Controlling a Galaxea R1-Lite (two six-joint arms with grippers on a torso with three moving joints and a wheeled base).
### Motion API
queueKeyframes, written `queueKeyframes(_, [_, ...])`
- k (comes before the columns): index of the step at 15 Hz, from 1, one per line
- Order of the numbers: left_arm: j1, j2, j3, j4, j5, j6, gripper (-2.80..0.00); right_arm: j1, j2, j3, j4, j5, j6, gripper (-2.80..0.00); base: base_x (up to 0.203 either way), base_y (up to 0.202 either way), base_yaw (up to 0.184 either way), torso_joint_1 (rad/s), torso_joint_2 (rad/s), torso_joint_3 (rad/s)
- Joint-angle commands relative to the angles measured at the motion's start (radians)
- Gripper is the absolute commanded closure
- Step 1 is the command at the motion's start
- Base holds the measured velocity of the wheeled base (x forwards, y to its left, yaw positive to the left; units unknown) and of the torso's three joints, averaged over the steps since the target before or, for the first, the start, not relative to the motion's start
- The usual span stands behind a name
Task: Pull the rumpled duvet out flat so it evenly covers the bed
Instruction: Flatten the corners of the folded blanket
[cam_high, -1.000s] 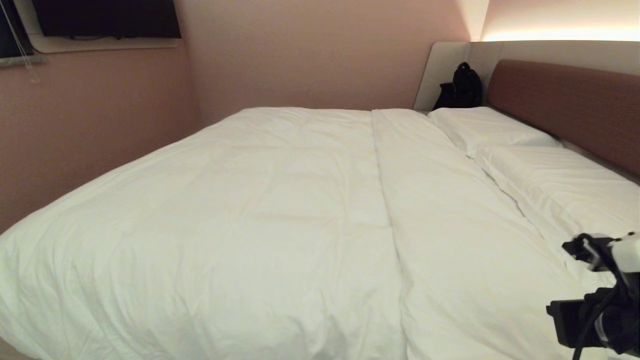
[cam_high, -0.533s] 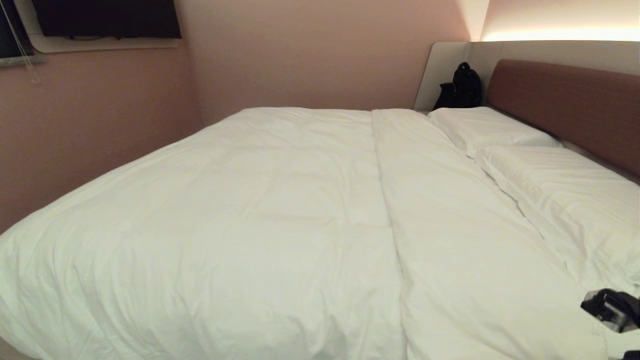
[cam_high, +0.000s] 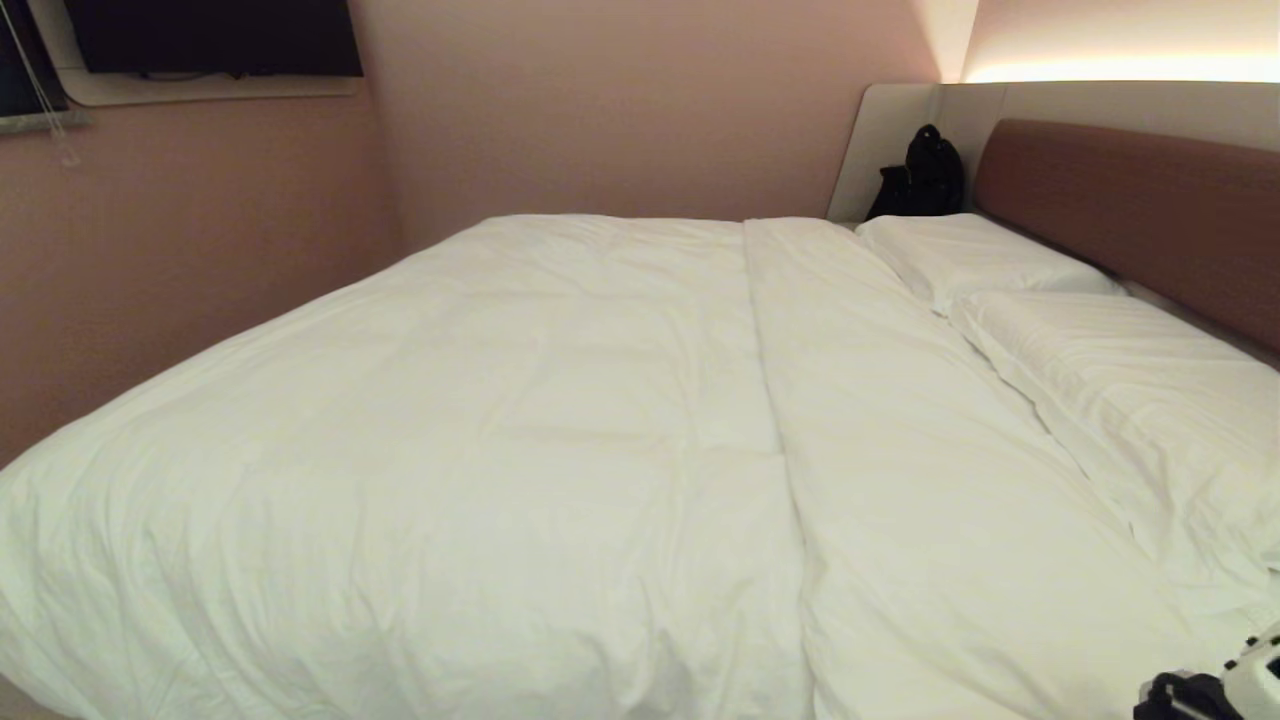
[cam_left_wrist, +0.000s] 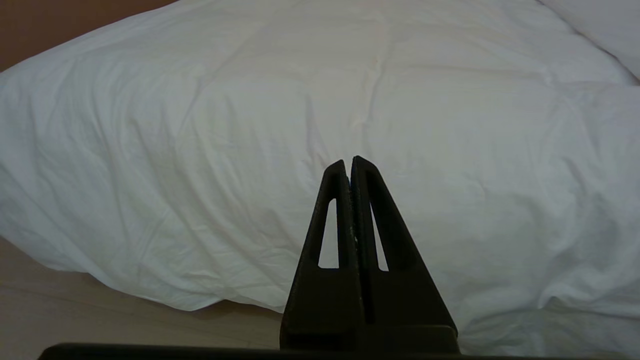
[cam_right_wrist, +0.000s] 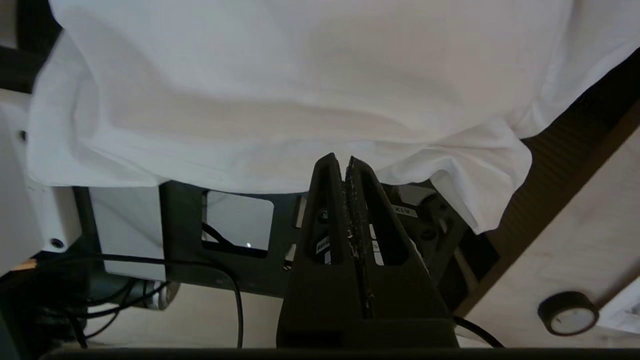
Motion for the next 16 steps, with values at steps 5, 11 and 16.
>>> queueKeyframes(5, [0.0,0.0,0.0,-0.001,0.0,0.0,0.0,0.006,0.089,0.016,-0.177,0.002,-0.118,0.0,0.0,0.0,0.0,0.0,0.0,0.0])
queueKeyframes(11, [0.001,0.0,0.0,-0.001,0.0,0.0,0.0,0.011,0.203,0.02,-0.252,0.005,-0.205,0.0,0.0,0.0,0.0,0.0,0.0,0.0])
queueKeyframes(16, [0.001,0.0,0.0,-0.001,0.0,0.0,0.0,0.017,0.328,0.065,-0.415,0.006,-0.347,0.0,0.0,0.0,0.0,0.0,0.0,0.0])
